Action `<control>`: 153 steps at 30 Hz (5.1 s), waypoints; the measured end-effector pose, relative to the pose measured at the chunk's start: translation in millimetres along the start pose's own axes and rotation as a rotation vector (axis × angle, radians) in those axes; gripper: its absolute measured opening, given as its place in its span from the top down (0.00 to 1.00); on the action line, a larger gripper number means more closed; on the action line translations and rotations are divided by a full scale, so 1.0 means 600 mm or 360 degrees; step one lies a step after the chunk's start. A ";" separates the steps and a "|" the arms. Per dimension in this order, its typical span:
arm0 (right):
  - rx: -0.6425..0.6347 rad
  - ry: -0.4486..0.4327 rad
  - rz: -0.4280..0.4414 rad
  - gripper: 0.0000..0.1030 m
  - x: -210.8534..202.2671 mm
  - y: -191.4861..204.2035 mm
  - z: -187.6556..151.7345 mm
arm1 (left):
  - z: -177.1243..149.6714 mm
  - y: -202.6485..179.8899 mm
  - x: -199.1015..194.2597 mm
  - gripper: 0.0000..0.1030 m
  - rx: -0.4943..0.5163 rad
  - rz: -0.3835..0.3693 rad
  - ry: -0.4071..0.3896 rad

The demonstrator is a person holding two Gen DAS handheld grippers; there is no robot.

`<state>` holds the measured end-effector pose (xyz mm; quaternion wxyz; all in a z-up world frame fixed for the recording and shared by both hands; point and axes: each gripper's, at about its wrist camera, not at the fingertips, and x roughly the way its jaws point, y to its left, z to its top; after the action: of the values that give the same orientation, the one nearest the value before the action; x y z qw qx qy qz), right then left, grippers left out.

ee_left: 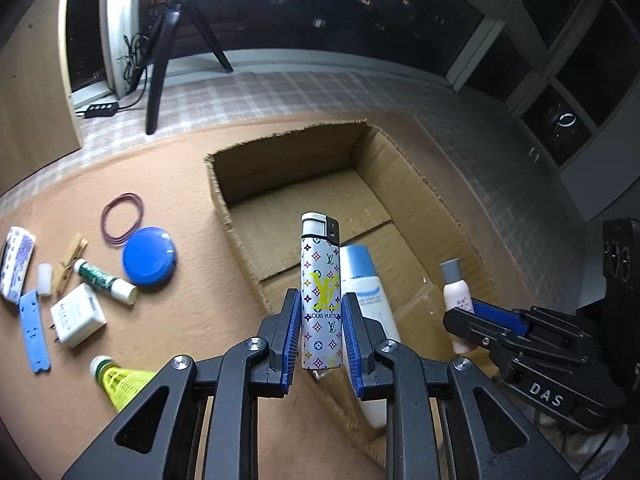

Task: Organize objects
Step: 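Carry the lighter and pink bottle into the box and release both, then move the right tool to the yellow shuttlecock and close on it, then carry the shuttlecock with the right tool into the box and release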

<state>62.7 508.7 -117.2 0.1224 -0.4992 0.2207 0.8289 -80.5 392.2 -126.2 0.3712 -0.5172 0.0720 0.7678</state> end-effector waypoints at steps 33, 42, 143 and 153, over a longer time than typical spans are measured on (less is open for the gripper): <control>-0.0113 -0.0076 0.0101 0.51 -0.017 0.083 0.016 | -0.045 0.127 -0.105 0.58 -0.0172 0.0018 -0.0125; -0.0295 -0.0039 0.0201 0.51 -0.008 0.168 0.028 | -0.121 0.240 -0.126 0.58 -0.0367 0.0079 -0.0096; -0.0020 0.0081 0.0236 0.64 -0.058 0.022 0.011 | -0.050 -0.131 -0.016 0.40 0.0185 -0.0389 0.0089; -0.0015 -0.0020 0.0172 0.41 -0.075 0.039 0.022 | -0.053 -0.073 -0.048 0.30 0.0111 -0.0312 0.0080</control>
<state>64.0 495.7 -66.7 0.0765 -0.4818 0.2428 0.8385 -23.2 393.7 -104.4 0.4605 -0.5277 0.0570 0.7115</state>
